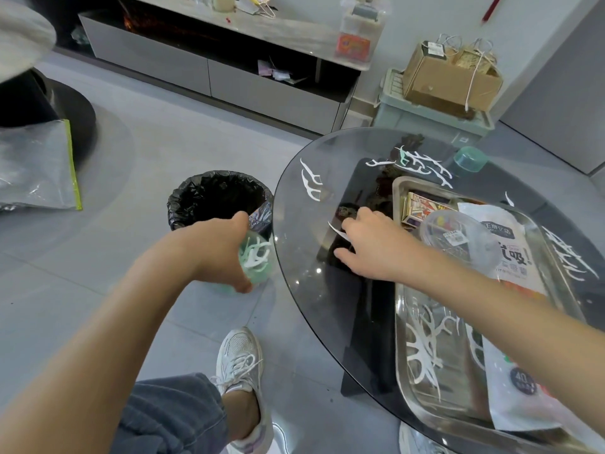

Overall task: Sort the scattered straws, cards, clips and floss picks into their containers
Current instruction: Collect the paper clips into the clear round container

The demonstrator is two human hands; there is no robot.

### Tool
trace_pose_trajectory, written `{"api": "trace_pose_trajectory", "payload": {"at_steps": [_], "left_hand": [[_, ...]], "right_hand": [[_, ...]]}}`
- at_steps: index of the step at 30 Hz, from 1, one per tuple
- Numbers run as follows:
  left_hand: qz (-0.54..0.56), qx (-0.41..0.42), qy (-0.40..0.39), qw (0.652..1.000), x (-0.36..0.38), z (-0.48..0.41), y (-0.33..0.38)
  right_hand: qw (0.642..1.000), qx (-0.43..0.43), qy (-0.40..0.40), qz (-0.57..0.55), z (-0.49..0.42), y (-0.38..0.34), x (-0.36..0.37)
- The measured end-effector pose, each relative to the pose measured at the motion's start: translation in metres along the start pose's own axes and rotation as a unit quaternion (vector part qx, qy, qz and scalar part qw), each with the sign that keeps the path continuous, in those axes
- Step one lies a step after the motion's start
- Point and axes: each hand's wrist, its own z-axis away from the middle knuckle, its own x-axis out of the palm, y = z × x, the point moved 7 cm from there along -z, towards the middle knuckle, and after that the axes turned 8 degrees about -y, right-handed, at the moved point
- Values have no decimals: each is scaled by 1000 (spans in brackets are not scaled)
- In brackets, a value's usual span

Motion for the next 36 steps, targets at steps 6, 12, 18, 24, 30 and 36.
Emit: {"api": "trace_pose_trajectory", "payload": {"at_steps": [6,12,18,24,30,36], "left_hand": [[-51,-30,-104,993,26,-9,-1],[-5,49,-123,991,40,-16,19],[16,77,-119,990,44,-16,24],[44,95,-119,987,45,-11,26],[27,95,-134,986,44,-5,25],[19,115,-134,984,44,-3,29]], "right_hand": [[991,-98,90,18,10,-46,8],[983,-138,101,65,35,-69,22],[974,-151,110,126,54,-91,31],[946,-168,155,229,69,-98,33],[907,-256,249,222,72,-94,24],[925,-305,199,108,59,-96,12]]}}
